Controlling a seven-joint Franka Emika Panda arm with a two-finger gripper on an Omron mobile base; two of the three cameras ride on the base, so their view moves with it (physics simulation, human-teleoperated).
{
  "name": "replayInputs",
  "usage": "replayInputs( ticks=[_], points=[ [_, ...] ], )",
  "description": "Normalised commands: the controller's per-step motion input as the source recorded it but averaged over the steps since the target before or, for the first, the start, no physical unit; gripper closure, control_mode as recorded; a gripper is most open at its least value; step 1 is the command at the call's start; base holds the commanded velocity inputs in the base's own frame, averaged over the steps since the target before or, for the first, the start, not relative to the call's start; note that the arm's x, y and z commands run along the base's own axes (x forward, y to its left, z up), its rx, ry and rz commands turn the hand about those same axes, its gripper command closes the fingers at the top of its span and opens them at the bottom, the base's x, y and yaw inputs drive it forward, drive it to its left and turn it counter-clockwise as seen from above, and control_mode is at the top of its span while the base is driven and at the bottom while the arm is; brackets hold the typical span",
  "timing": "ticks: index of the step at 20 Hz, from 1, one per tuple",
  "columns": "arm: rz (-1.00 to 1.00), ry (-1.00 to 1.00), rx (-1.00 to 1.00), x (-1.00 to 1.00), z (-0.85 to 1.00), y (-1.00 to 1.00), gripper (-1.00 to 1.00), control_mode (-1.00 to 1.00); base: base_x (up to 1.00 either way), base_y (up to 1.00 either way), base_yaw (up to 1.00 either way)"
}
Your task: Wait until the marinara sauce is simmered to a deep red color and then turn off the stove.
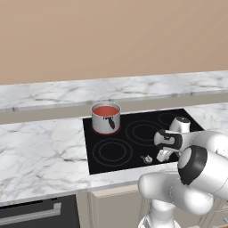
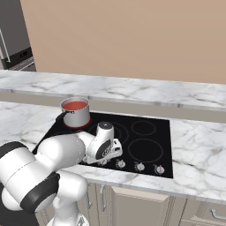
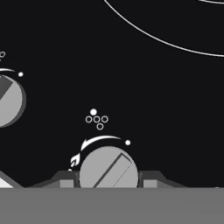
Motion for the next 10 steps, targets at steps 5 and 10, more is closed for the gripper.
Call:
replayInputs(
  ticks=[5,10],
  points=[
    [0.0,0.0,0.0,0.0,0.0,0.0,1.0,-1.0,0.0,0.0,0.0],
    [0.0,0.0,0.0,0.0,0.0,0.0,1.0,-1.0,0.0,0.0,0.0]
  ],
)
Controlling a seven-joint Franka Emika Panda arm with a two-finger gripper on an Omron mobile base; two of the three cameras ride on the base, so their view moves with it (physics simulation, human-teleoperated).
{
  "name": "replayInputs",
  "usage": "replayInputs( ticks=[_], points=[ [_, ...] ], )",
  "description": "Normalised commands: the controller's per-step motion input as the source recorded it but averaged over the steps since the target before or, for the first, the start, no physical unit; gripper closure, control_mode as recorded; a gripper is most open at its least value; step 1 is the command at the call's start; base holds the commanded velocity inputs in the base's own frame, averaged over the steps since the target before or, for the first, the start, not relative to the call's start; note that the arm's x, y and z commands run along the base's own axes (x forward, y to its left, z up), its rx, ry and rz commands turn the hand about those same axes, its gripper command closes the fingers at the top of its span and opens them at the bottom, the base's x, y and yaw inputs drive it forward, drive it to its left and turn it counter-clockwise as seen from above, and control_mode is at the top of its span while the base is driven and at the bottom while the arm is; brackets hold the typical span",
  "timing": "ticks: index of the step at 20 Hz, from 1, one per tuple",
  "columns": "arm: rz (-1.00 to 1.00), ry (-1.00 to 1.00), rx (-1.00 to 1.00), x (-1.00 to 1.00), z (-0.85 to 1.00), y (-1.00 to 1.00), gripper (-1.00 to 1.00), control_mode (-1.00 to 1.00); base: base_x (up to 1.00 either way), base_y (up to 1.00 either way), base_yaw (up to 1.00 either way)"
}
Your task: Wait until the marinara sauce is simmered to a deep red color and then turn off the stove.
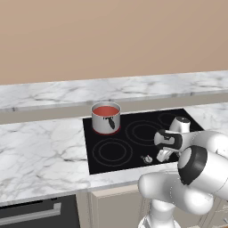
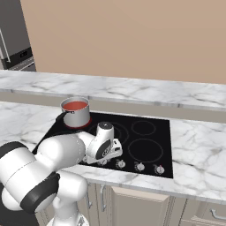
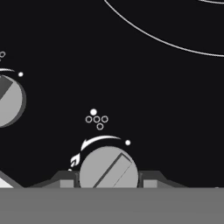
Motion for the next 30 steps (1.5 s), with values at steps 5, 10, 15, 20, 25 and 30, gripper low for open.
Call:
replayInputs(
  ticks=[5,10,15,20,25,30],
  points=[
    [0.0,0.0,0.0,0.0,0.0,0.0,1.0,-1.0,0.0,0.0,0.0],
    [0.0,0.0,0.0,0.0,0.0,0.0,1.0,-1.0,0.0,0.0,0.0],
    [0.0,0.03,0.0,0.03,0.0,0.0,1.0,-1.0,0.0,0.0,0.0],
    [0.0,0.12,0.0,0.07,0.0,0.0,1.0,-1.0,0.0,0.0,0.0],
    [0.0,0.13,0.0,0.03,0.0,0.0,1.0,-1.0,0.0,0.0,0.0],
    [0.0,0.03,0.0,0.0,0.0,0.0,1.0,-1.0,0.0,0.0,0.0]
  ],
)
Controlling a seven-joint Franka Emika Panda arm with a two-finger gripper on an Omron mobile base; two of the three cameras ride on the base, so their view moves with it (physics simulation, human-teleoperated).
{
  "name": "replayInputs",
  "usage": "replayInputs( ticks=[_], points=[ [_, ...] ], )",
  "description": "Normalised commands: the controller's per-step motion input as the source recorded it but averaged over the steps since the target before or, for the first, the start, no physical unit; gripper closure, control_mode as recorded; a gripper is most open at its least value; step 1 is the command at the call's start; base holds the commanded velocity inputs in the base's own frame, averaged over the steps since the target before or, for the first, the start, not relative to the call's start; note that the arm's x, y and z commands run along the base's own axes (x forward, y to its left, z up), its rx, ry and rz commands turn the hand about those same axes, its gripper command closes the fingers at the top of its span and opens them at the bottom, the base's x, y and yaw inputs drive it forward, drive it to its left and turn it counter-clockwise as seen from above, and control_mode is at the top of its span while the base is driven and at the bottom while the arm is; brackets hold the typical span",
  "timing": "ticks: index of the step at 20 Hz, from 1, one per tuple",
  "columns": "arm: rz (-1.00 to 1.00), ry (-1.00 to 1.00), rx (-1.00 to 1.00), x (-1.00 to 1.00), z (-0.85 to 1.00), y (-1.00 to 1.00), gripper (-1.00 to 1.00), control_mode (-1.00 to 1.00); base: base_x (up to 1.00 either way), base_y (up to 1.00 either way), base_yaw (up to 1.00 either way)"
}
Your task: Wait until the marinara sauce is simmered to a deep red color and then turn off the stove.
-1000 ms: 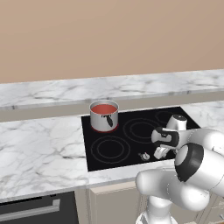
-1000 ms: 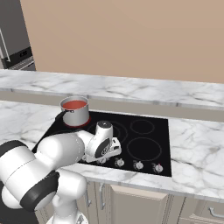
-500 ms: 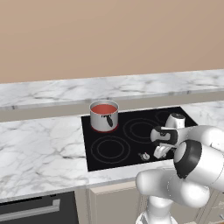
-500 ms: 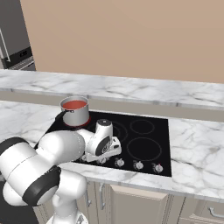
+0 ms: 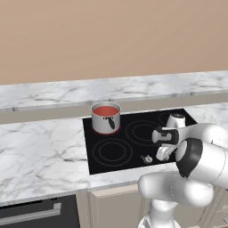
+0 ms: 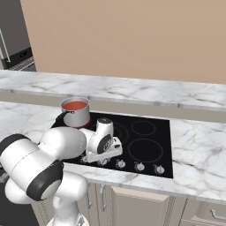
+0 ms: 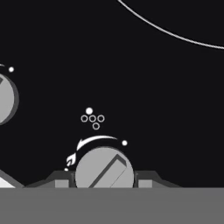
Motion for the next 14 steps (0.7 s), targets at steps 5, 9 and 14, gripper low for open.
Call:
replayInputs(
  ticks=[5,9,14],
  points=[
    [-0.03,0.0,0.0,0.0,0.0,0.0,1.0,-1.0,0.0,0.0,0.0],
    [-0.08,0.0,0.0,0.0,0.0,0.0,1.0,-1.0,0.0,0.0,0.0],
    [-0.12,0.0,0.0,0.0,0.0,0.0,1.0,-1.0,0.0,0.0,0.0]
  ],
)
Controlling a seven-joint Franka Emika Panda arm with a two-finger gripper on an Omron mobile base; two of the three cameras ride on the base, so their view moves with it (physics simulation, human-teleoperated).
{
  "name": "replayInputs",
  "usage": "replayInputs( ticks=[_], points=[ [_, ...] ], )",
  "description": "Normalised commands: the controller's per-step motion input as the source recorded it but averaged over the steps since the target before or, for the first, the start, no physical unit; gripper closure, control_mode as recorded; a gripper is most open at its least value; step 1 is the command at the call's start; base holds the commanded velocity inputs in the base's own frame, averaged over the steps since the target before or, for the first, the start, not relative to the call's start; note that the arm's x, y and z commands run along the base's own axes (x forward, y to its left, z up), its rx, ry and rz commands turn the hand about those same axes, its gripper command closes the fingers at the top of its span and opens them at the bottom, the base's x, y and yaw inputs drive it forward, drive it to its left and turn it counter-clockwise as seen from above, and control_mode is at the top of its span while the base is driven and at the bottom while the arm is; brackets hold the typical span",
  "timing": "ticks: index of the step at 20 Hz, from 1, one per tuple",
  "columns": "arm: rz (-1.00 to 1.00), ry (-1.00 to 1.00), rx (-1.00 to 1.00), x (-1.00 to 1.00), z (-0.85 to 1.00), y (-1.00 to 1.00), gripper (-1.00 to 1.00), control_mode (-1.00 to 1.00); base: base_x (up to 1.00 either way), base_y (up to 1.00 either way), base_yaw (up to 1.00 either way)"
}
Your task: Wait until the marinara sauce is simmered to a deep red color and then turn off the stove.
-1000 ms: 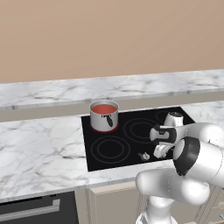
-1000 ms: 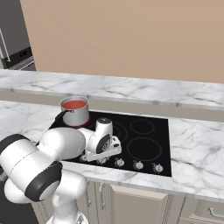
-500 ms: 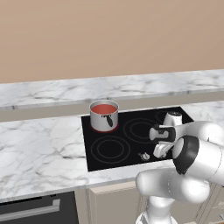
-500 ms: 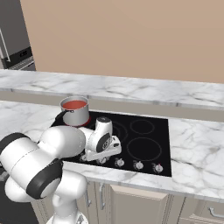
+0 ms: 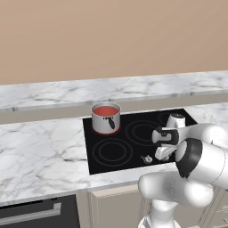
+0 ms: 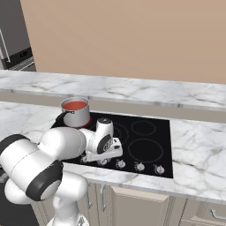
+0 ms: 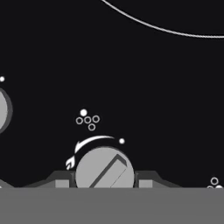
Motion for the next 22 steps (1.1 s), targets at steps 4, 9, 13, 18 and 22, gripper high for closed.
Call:
replayInputs(
  ticks=[4,9,13,18,22],
  points=[
    [-0.12,0.0,0.02,0.0,0.0,-0.01,1.0,-1.0,0.0,0.0,0.0],
    [-0.13,0.0,0.03,0.0,0.0,0.0,1.0,-1.0,0.0,0.0,0.0],
    [-0.14,0.0,0.01,0.0,0.0,0.0,1.0,-1.0,0.0,0.0,0.0],
    [-0.13,0.04,0.0,0.0,0.0,0.0,1.0,-1.0,0.0,0.0,0.0],
    [-0.11,0.09,0.0,0.0,0.0,0.0,1.0,-1.0,0.0,0.0,0.0]
  ],
)
